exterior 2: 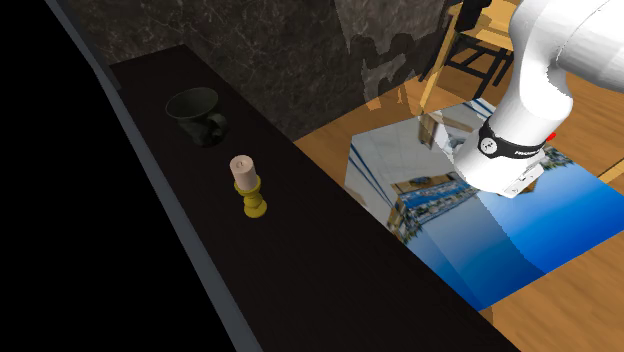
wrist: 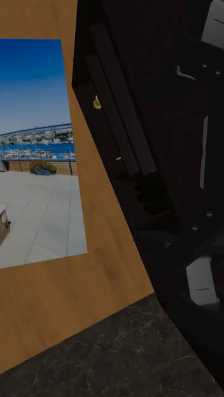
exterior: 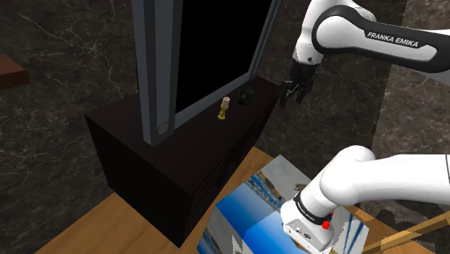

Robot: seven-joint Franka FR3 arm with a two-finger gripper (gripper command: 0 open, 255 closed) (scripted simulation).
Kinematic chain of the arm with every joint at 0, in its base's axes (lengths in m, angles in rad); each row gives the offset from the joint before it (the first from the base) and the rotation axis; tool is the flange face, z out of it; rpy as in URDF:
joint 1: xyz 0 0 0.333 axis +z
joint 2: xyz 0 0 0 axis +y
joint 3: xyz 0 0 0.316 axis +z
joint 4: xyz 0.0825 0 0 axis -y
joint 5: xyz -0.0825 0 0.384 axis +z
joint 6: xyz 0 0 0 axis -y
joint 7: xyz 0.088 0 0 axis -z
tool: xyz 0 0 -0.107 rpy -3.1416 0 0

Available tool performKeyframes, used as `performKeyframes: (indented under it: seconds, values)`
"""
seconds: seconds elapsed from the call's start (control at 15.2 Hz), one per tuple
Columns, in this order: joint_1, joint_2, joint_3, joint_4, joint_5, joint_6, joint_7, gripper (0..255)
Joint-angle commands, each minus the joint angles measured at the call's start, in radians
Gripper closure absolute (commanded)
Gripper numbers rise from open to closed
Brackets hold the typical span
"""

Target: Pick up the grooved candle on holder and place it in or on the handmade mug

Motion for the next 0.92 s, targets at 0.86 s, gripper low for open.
performKeyframes:
  seconds: [0.86]
  values:
    - [0.025,0.433,-0.021,0.109,0.051,0.41,0.031,0]
